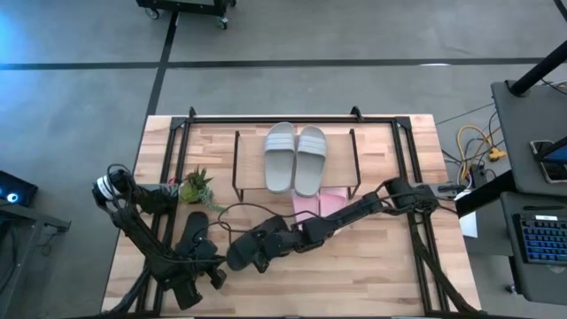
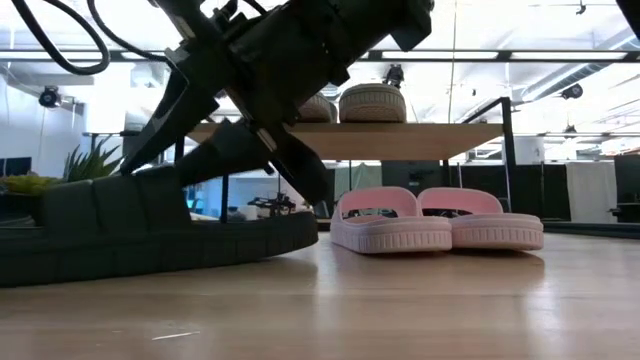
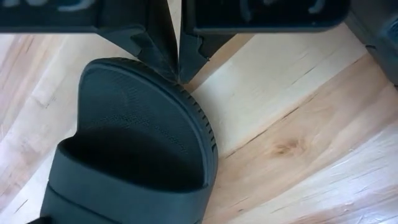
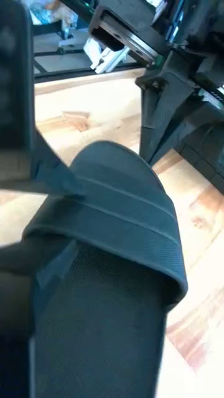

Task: Pick and place slides into the shelf
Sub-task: Move the black slide to the center of the table

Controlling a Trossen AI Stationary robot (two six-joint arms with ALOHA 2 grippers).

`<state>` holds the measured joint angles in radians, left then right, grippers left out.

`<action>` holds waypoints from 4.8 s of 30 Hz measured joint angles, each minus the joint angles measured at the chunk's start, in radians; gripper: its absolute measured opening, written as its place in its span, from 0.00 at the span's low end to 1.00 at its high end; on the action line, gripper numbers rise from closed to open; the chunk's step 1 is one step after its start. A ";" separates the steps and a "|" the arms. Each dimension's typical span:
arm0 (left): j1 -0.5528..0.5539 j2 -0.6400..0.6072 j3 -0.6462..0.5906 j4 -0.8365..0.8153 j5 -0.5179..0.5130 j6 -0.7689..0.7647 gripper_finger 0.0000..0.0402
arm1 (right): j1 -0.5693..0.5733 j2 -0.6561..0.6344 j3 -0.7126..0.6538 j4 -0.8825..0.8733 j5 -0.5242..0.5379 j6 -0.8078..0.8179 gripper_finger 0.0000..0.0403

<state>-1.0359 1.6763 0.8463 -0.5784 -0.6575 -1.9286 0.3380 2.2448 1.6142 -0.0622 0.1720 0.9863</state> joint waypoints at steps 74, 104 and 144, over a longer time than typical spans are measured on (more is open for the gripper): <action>-0.063 -0.057 0.088 0.032 -0.005 0.234 0.00 | 0.358 -0.010 0.415 -1.151 0.213 0.820 0.47; -0.028 -0.057 0.067 0.096 -0.052 0.233 0.00 | 0.397 -0.010 0.374 -1.199 0.321 -0.721 0.45; -0.004 -0.057 0.045 0.099 -0.029 0.155 0.00 | 0.240 -0.010 0.241 -0.814 0.510 -0.766 0.04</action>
<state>-1.0397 1.6188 0.8917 -0.4793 -0.6861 -1.7741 0.5785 2.2349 1.8553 -0.8761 0.6819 0.2201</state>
